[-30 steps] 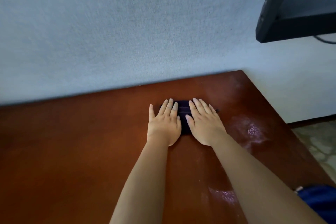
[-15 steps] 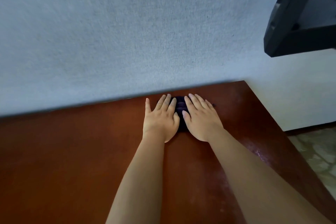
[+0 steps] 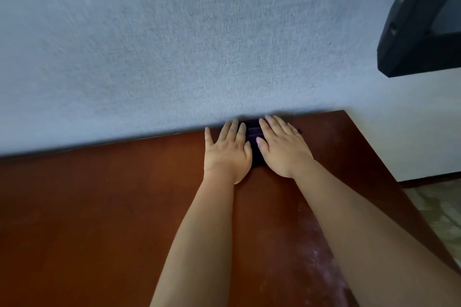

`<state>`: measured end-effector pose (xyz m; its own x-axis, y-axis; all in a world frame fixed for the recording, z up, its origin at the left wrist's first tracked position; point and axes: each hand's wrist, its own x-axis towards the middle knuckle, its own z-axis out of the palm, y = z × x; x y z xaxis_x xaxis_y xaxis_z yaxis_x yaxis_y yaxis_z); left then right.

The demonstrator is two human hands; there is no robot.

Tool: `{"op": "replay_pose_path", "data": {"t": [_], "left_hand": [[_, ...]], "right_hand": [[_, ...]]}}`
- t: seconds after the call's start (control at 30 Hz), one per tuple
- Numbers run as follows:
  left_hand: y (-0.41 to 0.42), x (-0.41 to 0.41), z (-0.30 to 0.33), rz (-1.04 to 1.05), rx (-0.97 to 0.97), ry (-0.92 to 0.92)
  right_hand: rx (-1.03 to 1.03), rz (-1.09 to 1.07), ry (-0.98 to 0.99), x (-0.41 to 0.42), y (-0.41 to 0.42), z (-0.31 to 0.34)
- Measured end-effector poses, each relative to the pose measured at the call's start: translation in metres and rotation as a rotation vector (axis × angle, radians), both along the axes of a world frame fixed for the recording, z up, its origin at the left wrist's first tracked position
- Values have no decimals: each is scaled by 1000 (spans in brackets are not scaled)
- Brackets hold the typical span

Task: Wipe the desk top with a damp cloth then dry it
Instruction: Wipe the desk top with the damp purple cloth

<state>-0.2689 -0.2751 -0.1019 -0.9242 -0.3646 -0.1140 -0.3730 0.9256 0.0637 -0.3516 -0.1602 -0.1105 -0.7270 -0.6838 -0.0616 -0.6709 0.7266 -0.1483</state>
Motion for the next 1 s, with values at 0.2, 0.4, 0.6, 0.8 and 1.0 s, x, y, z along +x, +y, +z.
{"op": "replay_pose_path", "data": {"t": [0.2, 0.4, 0.6, 0.8, 1.0], "left_hand": [[27, 41, -1, -24, 12, -23], [50, 76, -1, -59, 0, -32], [49, 71, -1, -74, -2, -21], [34, 26, -2, -65, -3, -6], [28, -13, -2, -28, 0, 11]], "right_hand": [[0, -14, 12, 44, 29, 0], [0, -35, 13, 82, 54, 0], [-11, -5, 43, 74, 54, -3], [-4, 15, 49, 28, 38, -3], [18, 51, 55, -18, 27, -2]]}}
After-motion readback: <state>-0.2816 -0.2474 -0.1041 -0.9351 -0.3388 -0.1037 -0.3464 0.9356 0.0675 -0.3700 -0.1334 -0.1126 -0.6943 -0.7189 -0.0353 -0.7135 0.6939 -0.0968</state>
